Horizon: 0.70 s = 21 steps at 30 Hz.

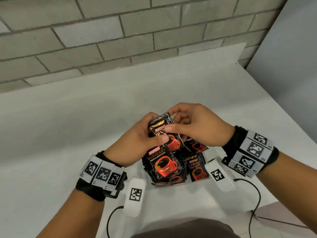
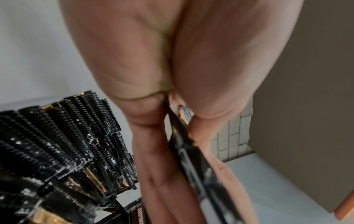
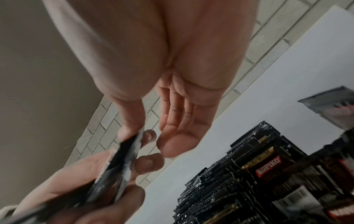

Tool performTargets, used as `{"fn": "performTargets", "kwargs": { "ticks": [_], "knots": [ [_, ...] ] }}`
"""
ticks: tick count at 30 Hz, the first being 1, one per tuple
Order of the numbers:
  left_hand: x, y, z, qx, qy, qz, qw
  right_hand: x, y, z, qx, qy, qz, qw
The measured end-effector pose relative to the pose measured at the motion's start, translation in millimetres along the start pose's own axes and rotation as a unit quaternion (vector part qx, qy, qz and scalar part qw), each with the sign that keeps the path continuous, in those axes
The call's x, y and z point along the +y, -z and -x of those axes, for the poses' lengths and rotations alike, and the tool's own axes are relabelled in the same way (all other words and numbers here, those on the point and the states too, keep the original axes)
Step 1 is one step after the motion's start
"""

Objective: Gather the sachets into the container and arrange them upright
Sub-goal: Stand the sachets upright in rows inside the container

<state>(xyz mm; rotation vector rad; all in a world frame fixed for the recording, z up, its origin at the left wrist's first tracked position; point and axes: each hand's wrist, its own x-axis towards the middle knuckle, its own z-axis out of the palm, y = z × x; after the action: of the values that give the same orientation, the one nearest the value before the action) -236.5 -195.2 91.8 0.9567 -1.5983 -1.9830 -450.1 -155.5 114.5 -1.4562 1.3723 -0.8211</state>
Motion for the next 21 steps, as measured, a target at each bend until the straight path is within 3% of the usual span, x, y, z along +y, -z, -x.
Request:
{"fn": "performTargets", "kwargs": {
  "ticks": [4, 8, 16, 21],
  "knots": [
    [-1, 2, -1, 0.015, 0.022, -0.055, 0.998, 3, 6, 0, -0.016, -0.001, 0.07, 0.997],
    [0, 10, 3, 0.075, 0.016, -0.119, 0.99, 8, 19, 2, 0.031, -0.008, 0.088, 0.996],
    [7, 4, 7, 0.155, -0.017, -0.147, 0.977, 18, 25, 7, 0.047, -0.031, -0.011, 0.998],
    [1, 8, -1, 0.204, -0.062, -0.3, 0.93, 11, 31, 11, 0.047, -0.014, -0.052, 0.997]
  ]
}}
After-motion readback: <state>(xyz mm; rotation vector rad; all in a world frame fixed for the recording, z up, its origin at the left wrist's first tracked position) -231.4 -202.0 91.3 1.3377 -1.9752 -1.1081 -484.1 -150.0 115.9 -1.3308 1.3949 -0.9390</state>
